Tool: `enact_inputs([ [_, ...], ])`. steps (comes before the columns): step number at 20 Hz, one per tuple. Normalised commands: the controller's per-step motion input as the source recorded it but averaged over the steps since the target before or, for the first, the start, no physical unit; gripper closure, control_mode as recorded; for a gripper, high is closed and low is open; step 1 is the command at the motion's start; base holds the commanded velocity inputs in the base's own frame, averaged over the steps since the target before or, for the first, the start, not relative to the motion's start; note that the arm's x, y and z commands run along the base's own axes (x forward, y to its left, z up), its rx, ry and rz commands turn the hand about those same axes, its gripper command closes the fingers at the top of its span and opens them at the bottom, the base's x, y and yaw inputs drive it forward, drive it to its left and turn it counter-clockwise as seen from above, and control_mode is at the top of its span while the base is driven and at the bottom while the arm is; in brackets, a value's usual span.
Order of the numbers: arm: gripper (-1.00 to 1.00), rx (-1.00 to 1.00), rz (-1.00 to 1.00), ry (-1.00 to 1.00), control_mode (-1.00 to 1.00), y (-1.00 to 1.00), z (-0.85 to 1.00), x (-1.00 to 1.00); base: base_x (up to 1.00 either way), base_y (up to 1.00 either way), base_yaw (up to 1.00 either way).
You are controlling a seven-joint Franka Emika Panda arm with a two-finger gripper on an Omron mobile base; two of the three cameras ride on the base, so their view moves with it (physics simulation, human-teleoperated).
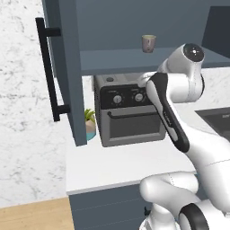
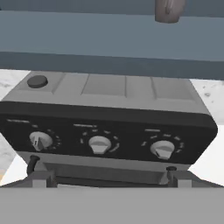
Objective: Gather all objects into one cabinet and sort the glasses and bowls to opposite sides.
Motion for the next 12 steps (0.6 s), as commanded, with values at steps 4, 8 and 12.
enact_inputs([
  [4, -1.00, 0.00, -0.05, 0.00, -1.00, 0.00, 0.47, 0.11, 0.00, 0.00, 0.00],
  [8, -1.00, 0.00, -0.10, -0.04, -1.00, -0.02, 1.00, 0.19, 0.00, 0.00, 0.00],
  [12, -1.00, -0.02, -0.10, -0.13, -1.00, 0.00, 0.49, 0.04, 0.00, 0.00, 0.00],
])
